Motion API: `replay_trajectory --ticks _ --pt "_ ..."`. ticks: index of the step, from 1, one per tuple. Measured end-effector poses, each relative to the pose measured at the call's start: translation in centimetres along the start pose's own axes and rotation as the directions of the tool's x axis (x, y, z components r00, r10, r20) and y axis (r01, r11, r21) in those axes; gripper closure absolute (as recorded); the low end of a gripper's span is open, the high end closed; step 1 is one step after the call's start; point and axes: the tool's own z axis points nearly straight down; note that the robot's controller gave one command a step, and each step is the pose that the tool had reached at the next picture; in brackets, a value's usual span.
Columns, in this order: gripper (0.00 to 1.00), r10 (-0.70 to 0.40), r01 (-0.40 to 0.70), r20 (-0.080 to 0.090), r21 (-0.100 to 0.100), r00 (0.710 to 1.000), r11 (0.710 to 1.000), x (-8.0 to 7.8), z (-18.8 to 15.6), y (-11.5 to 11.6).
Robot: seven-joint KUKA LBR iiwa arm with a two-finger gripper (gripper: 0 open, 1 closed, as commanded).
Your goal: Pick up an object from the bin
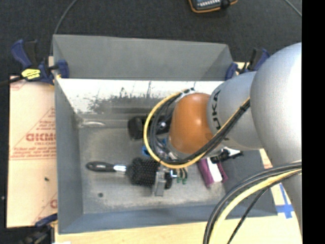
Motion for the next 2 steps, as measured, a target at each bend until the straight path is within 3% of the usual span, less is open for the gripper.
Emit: replay_trajectory --ticks 1,2 --pt "1.0 -0.105 0.105 -0.002 0.0 0.995 0.995 -0.46 -0.08 -0.04" --pt "1.0 -0.104 0.104 -0.002 0.0 0.995 0.995 -0.46 -0.08 -0.04"
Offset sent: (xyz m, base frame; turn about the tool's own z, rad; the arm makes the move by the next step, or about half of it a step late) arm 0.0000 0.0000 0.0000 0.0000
